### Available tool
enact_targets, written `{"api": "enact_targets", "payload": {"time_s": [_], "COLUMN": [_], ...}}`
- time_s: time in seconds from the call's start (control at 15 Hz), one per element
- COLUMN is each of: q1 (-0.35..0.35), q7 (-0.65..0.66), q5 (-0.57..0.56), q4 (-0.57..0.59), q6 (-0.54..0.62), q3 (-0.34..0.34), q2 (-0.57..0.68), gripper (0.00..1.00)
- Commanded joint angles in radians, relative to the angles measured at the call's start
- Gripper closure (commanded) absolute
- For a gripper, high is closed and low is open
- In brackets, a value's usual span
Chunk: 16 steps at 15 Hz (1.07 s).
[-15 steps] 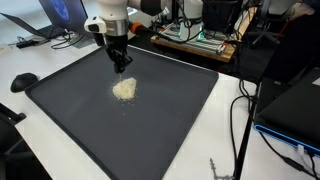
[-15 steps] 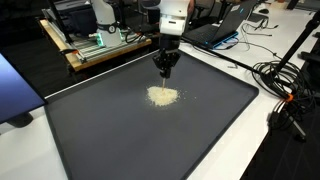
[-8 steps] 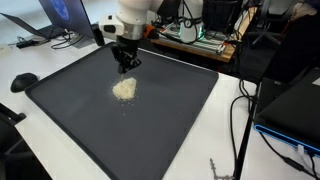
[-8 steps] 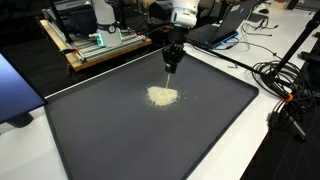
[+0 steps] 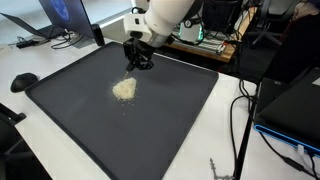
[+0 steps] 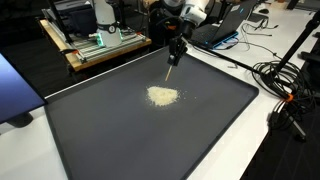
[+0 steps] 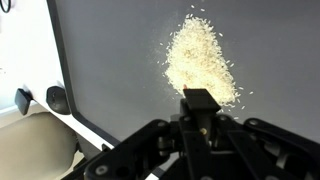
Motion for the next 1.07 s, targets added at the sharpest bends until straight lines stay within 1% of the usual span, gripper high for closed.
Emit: {"api": "enact_targets", "payload": {"time_s": [0.0,0.13,0.33,0.4,0.47,0.53,0.73,1.0], "q1": [-0.043,-0.05,-0.06,-0.061,-0.053,-0.042,-0.017,0.017], "q7": [-0.004,-0.026,-0.035,-0.036,-0.037,-0.036,-0.091,-0.193], "q5": [-0.008,-0.003,-0.002,-0.002,-0.009,-0.017,-0.015,-0.02], "q4": [0.002,0.001,0.001,0.001,0.015,0.035,0.106,0.224], "q6": [-0.003,0.015,0.024,0.026,0.016,-0.017,-0.113,-0.247], "q3": [0.061,0.081,0.081,0.081,0.085,0.088,0.124,0.165], "q2": [0.0,0.0,0.0,0.0,0.006,0.017,0.051,0.129], "gripper": [0.88,0.88,0.88,0.97,0.97,0.97,0.97,0.97]}}
